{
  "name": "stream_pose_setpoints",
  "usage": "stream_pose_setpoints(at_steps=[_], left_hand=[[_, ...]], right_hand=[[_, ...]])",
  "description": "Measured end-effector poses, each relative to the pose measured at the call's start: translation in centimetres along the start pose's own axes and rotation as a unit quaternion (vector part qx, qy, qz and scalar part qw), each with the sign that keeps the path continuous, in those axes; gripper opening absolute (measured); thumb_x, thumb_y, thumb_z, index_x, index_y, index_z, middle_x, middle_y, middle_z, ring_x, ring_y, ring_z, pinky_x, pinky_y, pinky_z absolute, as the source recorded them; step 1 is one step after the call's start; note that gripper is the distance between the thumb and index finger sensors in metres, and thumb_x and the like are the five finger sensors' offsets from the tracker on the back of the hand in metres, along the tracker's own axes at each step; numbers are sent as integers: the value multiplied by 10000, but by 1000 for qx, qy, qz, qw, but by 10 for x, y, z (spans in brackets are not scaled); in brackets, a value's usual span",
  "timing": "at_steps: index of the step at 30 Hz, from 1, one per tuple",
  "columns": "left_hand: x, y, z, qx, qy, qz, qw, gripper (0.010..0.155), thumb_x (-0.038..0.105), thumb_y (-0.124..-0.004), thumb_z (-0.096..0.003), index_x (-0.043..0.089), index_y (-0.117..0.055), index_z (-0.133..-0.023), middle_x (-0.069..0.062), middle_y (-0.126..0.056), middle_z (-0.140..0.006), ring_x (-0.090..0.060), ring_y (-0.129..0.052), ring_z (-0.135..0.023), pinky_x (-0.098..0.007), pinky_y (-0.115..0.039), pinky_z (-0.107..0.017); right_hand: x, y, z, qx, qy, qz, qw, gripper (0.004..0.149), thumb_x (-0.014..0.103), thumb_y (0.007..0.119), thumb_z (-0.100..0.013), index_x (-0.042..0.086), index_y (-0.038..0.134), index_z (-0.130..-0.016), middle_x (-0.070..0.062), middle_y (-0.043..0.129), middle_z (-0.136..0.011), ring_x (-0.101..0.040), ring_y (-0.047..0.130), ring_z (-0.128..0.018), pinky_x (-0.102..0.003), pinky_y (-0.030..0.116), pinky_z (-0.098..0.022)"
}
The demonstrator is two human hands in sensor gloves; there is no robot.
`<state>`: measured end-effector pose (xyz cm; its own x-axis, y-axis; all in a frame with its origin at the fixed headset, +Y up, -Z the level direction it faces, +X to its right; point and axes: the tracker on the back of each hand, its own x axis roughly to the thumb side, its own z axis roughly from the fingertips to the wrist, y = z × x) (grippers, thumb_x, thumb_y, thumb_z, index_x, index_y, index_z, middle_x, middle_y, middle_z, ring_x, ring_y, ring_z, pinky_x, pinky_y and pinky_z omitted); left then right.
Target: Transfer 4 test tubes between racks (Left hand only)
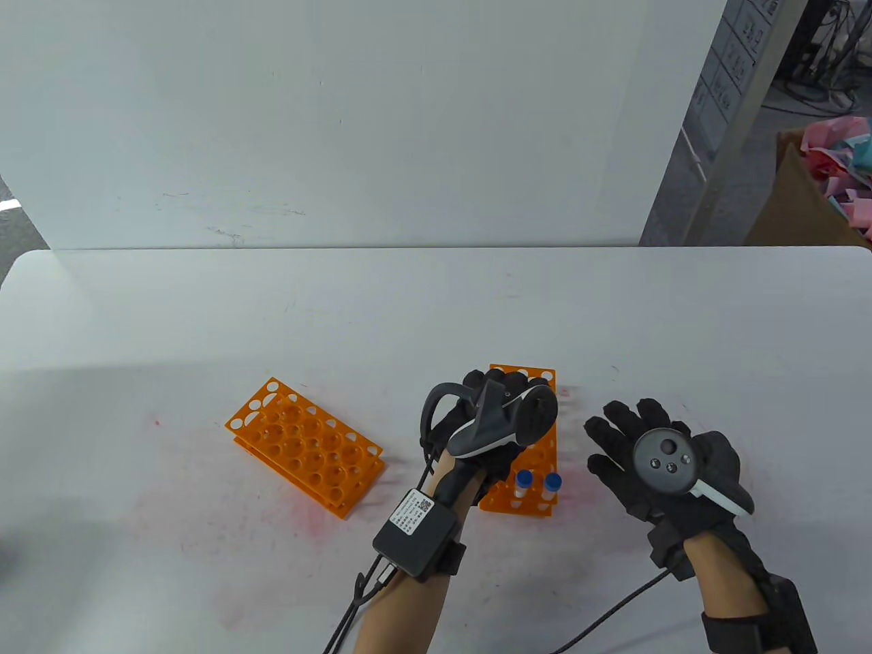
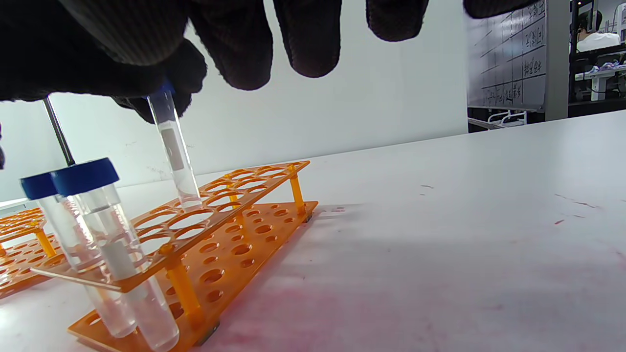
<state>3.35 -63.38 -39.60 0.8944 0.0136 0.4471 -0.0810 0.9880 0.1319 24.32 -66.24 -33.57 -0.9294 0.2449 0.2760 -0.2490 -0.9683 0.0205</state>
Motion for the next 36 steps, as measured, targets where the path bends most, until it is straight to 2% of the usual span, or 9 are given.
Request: stream_pose_setpoints(at_steps=[2,4,6,14,17,25,36], left_hand=[[-3,-3,-3,-14,7,12,1000,496,476,-750,-485,351,-746,-965,43,-906,-946,-246,-937,-835,-559,-741,-678],[-8,-7,-7,-52,8,41,998,493,471,-746,-490,348,-746,-967,34,-901,-955,-253,-932,-843,-565,-735,-681],[-10,-10,-9,-62,13,52,997,489,465,-745,-493,345,-748,-967,31,-904,-954,-257,-932,-841,-567,-732,-682],[-6,-24,-12,-97,7,26,995,488,466,-747,-492,345,-751,-964,35,-907,-949,-254,-935,-837,-567,-733,-682],[-4,-27,-11,-92,8,26,995,491,472,-741,-491,347,-745,-966,37,-900,-950,-251,-930,-838,-565,-731,-683],[-8,-28,-12,-125,3,48,991,501,475,-765,-477,342,-747,-959,39,-896,-942,-255,-931,-829,-572,-728,-683],[-7,-27,-12,-128,7,57,990,503,467,-768,-478,337,-746,-963,32,-894,-946,-262,-926,-832,-577,-724,-682]], right_hand=[[0,0,0,-1,0,-1,1000,594,535,590,-543,272,560,-1074,-113,468,-1195,-547,354,-1036,-787,377,-656],[-1,-1,0,-3,1,-4,1000,592,534,591,-543,272,562,-1073,-115,468,-1195,-549,355,-1035,-787,377,-655],[-1,-2,0,-5,1,-4,1000,593,535,591,-542,273,562,-1073,-112,468,-1195,-548,356,-1035,-787,378,-655],[-1,-2,0,-2,0,-1,1000,594,535,589,-543,272,561,-1074,-114,467,-1196,-547,357,-1035,-786,379,-656],[-1,-2,1,-3,1,-2,1000,593,536,589,-543,274,560,-1074,-111,469,-1195,-547,355,-1036,-787,378,-655],[0,-2,0,-1,-1,-1,1000,593,536,589,-544,273,560,-1075,-113,466,-1197,-548,357,-1036,-787,378,-656],[0,-2,1,-1,0,-1,1000,593,536,589,-544,274,559,-1075,-112,468,-1196,-547,357,-1036,-787,379,-655]])
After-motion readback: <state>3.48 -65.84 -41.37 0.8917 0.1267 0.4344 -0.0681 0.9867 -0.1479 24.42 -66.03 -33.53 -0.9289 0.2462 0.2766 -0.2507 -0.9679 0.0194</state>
